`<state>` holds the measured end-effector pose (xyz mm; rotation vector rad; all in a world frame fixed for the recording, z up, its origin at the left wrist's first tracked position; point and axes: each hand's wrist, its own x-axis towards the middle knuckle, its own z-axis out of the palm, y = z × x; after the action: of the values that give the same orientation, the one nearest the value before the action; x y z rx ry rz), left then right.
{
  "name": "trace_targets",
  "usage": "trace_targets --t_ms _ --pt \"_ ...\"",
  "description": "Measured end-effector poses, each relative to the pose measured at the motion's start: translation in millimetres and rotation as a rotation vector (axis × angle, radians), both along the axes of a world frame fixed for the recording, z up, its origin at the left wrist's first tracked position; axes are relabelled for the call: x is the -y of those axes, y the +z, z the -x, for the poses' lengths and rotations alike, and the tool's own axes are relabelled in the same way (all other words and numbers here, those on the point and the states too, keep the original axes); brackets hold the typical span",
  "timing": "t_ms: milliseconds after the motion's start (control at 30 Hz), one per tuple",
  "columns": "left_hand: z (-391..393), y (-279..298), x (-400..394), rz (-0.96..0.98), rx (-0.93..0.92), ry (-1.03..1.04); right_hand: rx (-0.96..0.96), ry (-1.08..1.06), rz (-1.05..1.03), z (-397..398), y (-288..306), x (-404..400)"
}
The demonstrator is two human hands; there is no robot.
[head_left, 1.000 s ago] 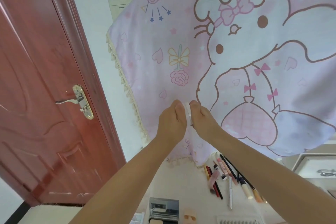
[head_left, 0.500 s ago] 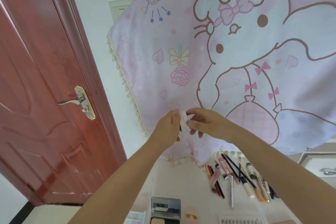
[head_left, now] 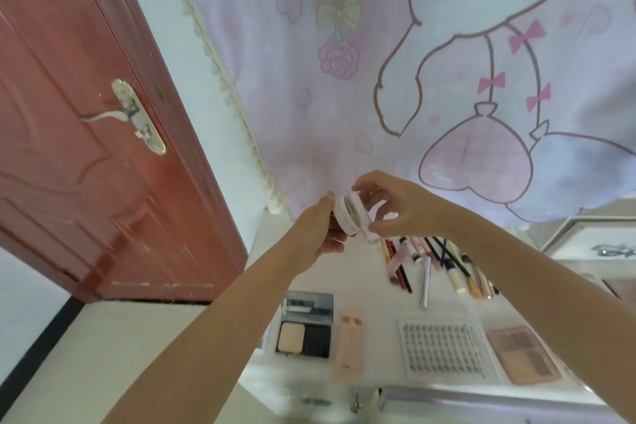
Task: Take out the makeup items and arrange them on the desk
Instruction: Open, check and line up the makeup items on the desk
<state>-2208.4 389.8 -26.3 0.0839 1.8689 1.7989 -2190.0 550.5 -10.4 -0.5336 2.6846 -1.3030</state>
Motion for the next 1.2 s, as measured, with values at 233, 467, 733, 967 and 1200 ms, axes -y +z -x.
trace_targets --t_ms 233,467,733,967,1200 --pt "-31 -88 12 -0.175 0.409 0.022 0.31 -0.157 0.208 -20 -73 -14" --pt "-68 -163 5 -0.097 0.507 -0.019 0.534 -0.275 0.059 -42 -162 -24" --pt "-79 -196 -5 0.372 0.117 -0.142 0.574 -0.247 -0.245 -46 -200 -31" --pt "-99 -224 -36 0.521 -0.135 -0.011 0.432 0.06 -0.557 -18 -214 -37" --pt "-128 -244 -70 0.534 -0.156 0.333 0.349 0.318 -0.554 -3 -232 -49"
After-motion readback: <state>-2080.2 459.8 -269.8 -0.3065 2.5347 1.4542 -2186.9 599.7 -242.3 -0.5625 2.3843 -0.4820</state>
